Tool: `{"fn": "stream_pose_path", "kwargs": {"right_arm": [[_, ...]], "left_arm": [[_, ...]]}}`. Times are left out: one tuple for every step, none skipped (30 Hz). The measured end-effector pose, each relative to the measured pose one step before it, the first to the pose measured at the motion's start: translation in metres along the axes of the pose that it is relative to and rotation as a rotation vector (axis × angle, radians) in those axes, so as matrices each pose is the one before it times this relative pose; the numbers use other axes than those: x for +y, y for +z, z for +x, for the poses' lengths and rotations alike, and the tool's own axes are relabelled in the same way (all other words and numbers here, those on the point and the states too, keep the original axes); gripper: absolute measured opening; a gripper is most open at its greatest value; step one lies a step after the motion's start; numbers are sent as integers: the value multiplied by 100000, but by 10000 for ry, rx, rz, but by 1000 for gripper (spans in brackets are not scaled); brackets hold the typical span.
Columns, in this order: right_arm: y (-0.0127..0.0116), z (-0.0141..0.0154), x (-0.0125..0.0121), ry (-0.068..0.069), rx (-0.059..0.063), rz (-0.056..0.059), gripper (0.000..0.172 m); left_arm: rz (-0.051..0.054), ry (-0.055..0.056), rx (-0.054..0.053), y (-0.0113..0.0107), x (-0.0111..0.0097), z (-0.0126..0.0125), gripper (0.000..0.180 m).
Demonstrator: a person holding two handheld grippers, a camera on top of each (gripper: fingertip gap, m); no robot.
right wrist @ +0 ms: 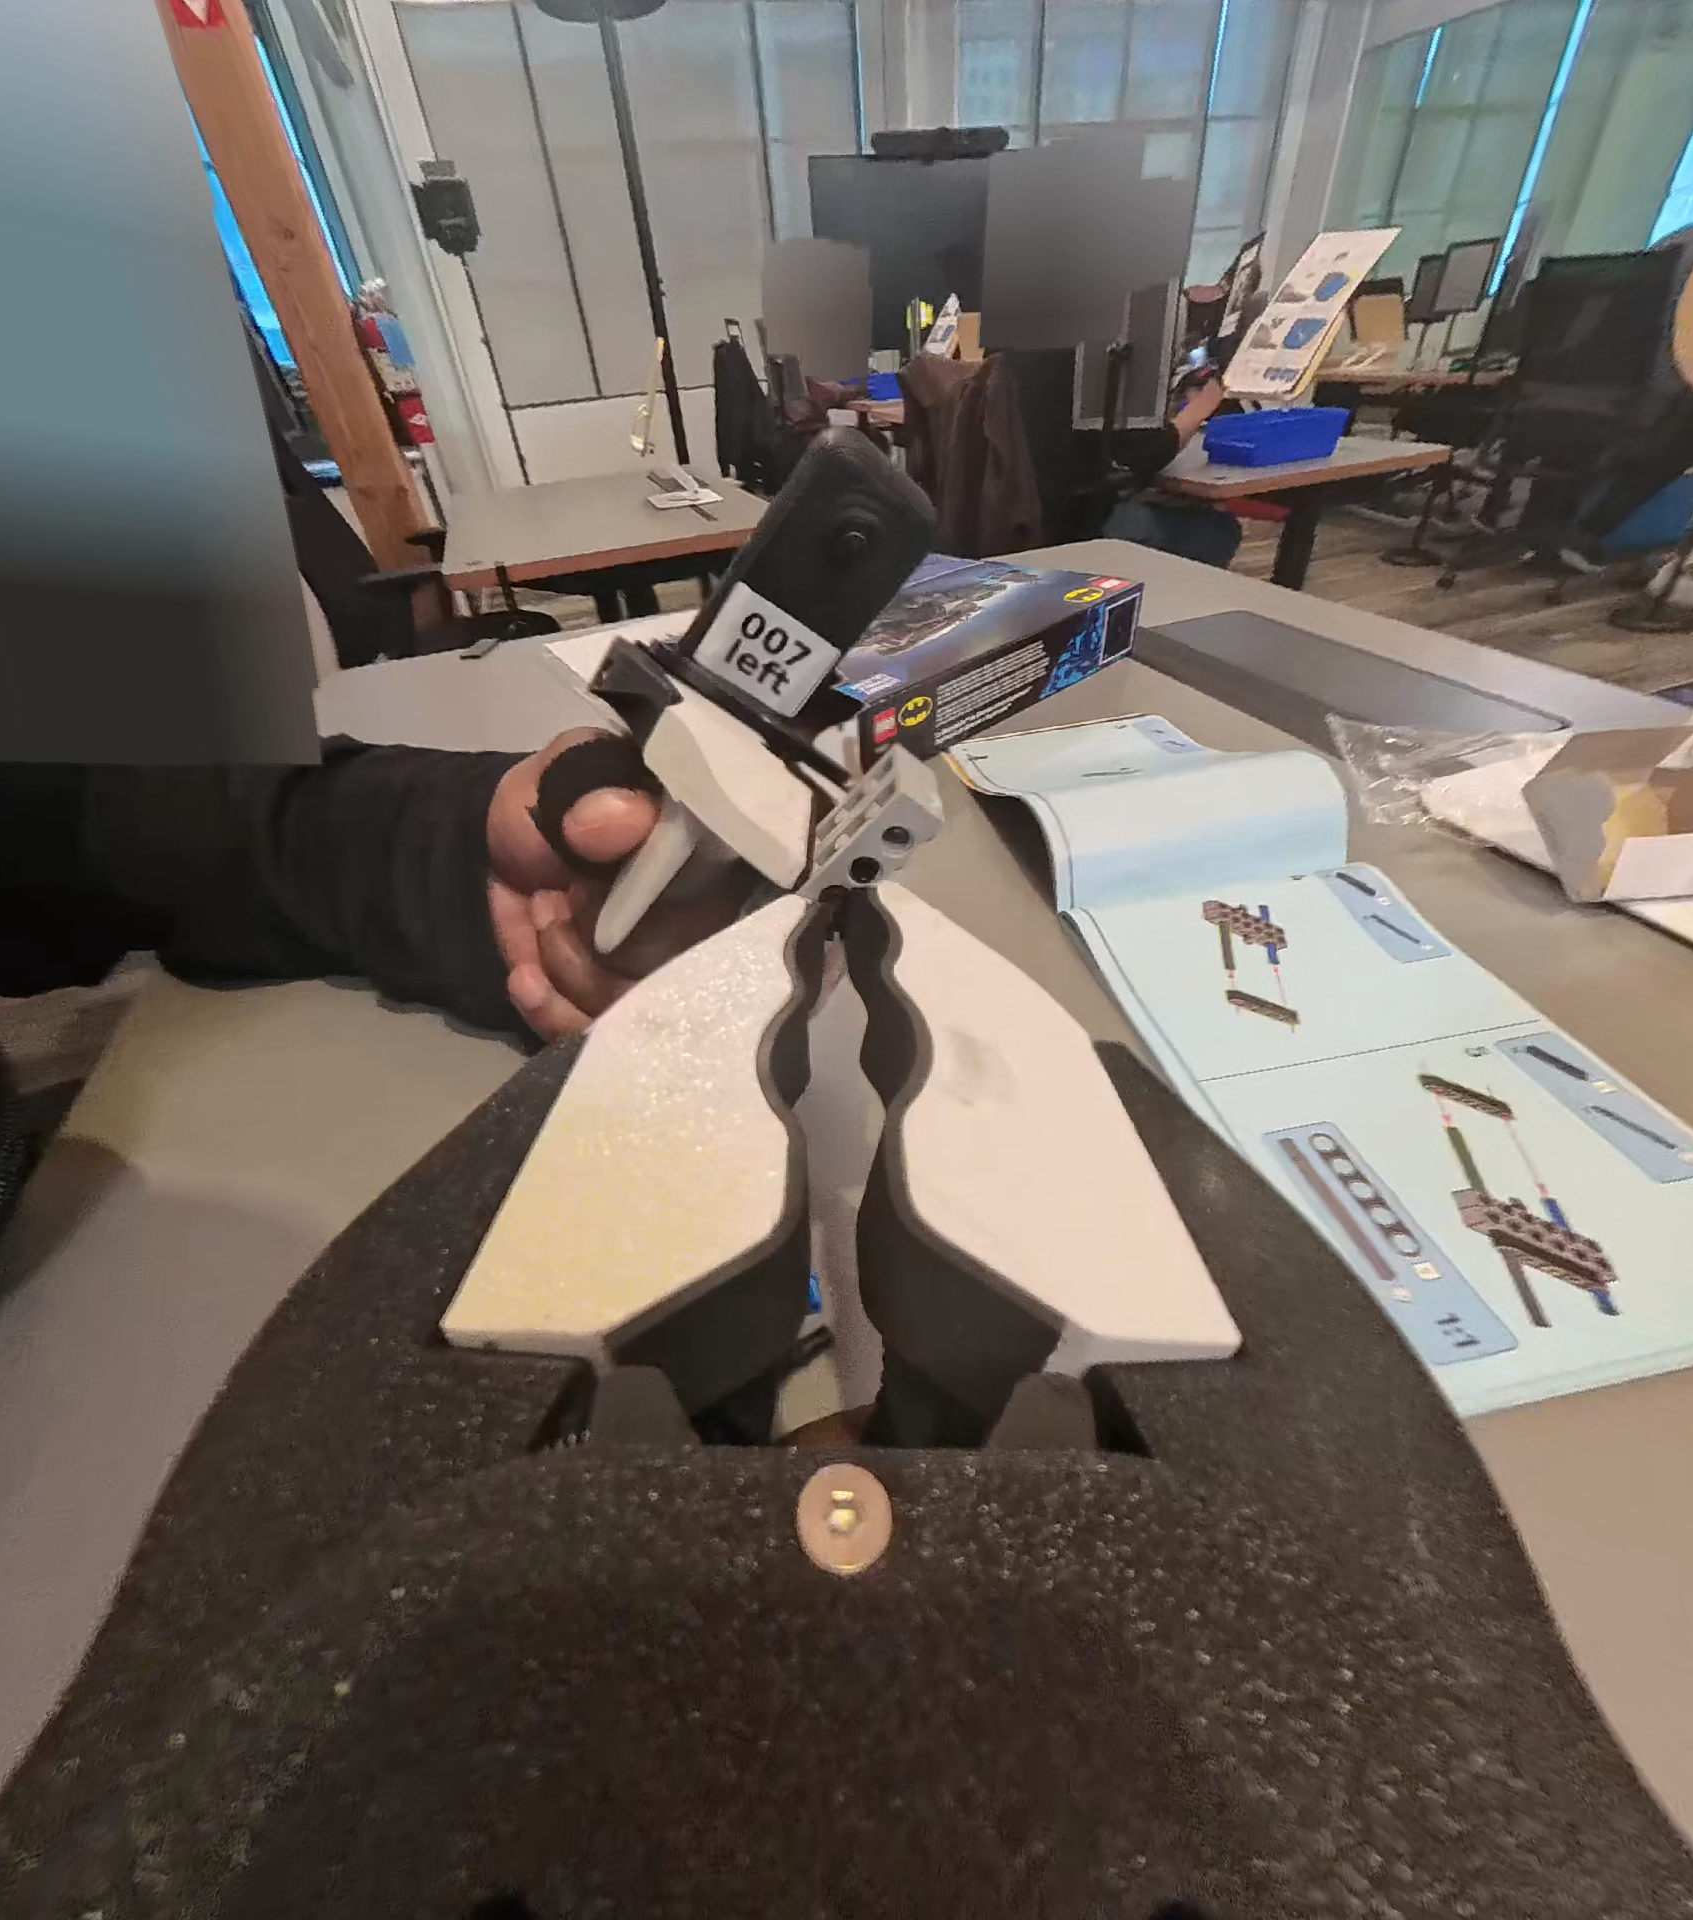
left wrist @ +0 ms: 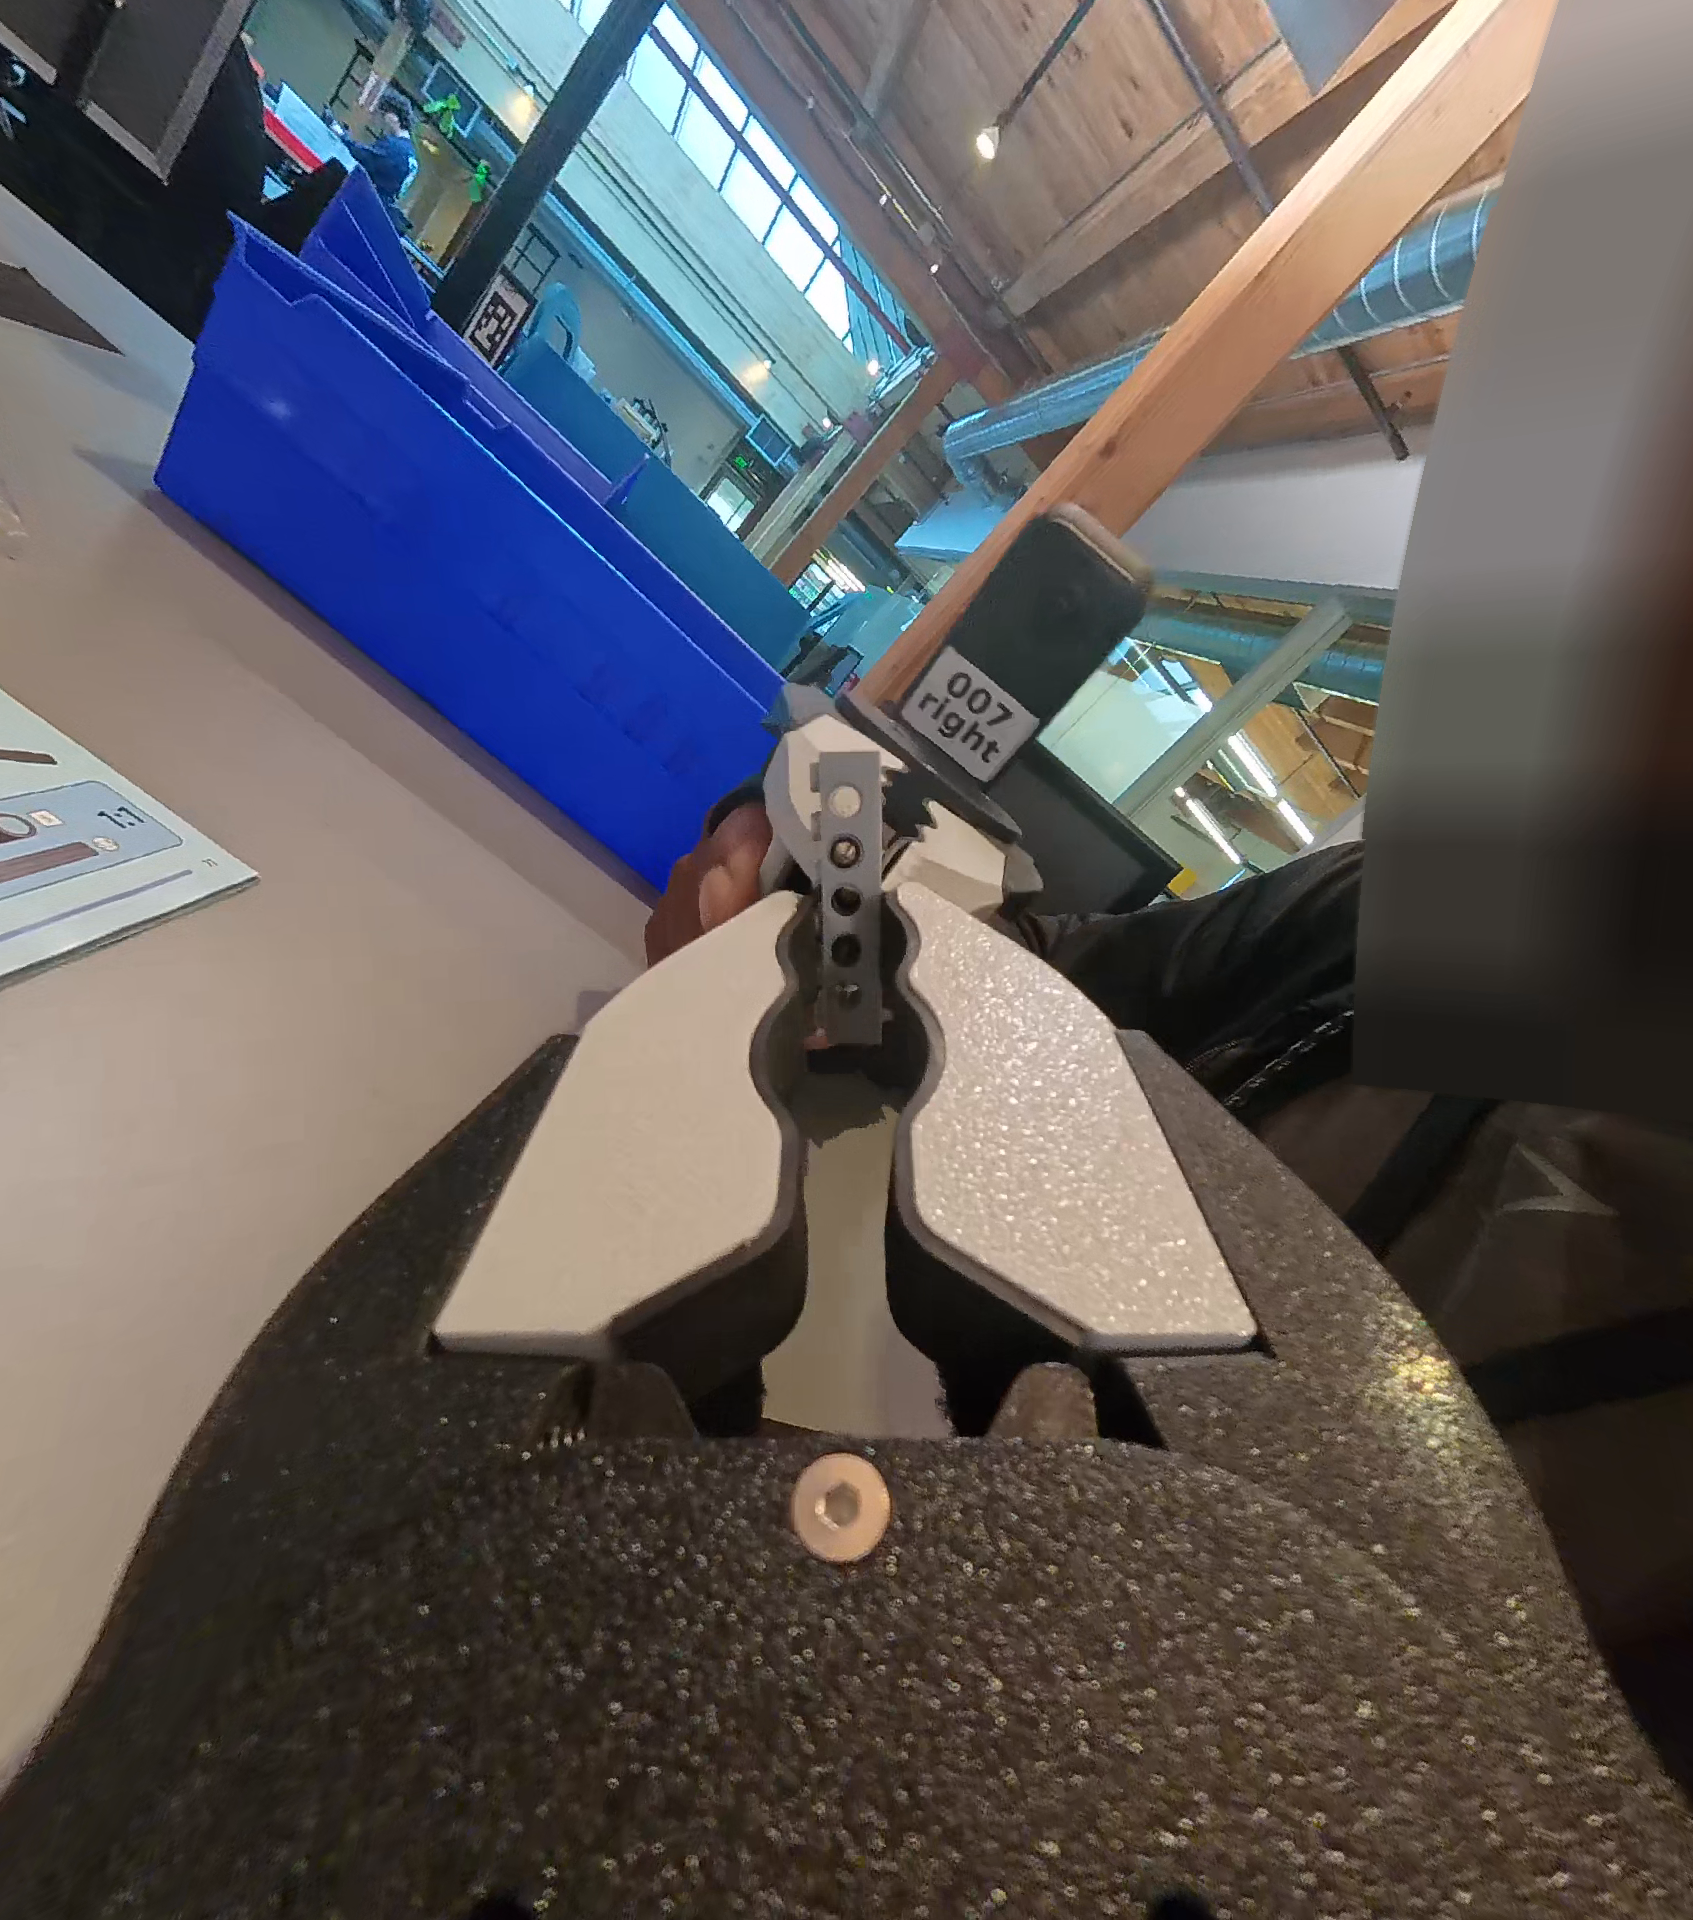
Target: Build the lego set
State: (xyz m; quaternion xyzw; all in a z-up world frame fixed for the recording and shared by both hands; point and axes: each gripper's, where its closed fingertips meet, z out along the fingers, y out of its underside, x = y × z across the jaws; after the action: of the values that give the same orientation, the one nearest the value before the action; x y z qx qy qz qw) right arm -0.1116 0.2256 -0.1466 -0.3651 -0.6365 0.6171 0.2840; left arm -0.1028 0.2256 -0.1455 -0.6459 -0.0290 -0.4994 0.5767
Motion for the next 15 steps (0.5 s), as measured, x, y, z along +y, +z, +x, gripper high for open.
{"fn": "stream_pose_path", "kwargs": {"right_arm": [[9,-8,-76,346,-139,65,5],[3,32,-74,228,-78,59,5],[-1,28,-63,31,-23,33,5],[-42,20,-34,-161,35,13,5],[-95,46,-25,-296,92,3,7],[-106,72,-62,-320,125,12,7],[-77,78,-41,-247,91,-18,7],[-31,108,18,-125,73,-59,7],[12,102,67,-41,53,-62,7],[11,63,62,8,22,-20,6],[18,-23,43,20,-23,4,6],[4,-47,12,2,-32,14,5],[-10,-44,-15,-17,-23,13,5],[-9,-73,-8,-22,-36,0,5],[9,-56,2,-12,-31,-9,5]], "left_arm": [[34,61,19,0,-60,31,11],[83,70,5,5,-123,0,11],[52,43,3,11,-81,-19,11],[-9,14,-10,14,-16,-14,11],[30,23,-64,-16,-33,-83,11],[106,-17,-16,-96,-153,-26,11],[89,-54,14,-129,-141,-24,11],[48,-50,-9,-104,-100,-65,11],[35,-38,23,-73,-69,1,11],[-25,-19,15,-26,31,4,11],[-49,17,2,14,75,18,11],[-21,40,-2,36,36,37,11],[-2,8,-1,2,19,8,11],[3,-27,-2,-11,-12,-18,11],[-1,-8,0,-1,0,-12,11]]}}
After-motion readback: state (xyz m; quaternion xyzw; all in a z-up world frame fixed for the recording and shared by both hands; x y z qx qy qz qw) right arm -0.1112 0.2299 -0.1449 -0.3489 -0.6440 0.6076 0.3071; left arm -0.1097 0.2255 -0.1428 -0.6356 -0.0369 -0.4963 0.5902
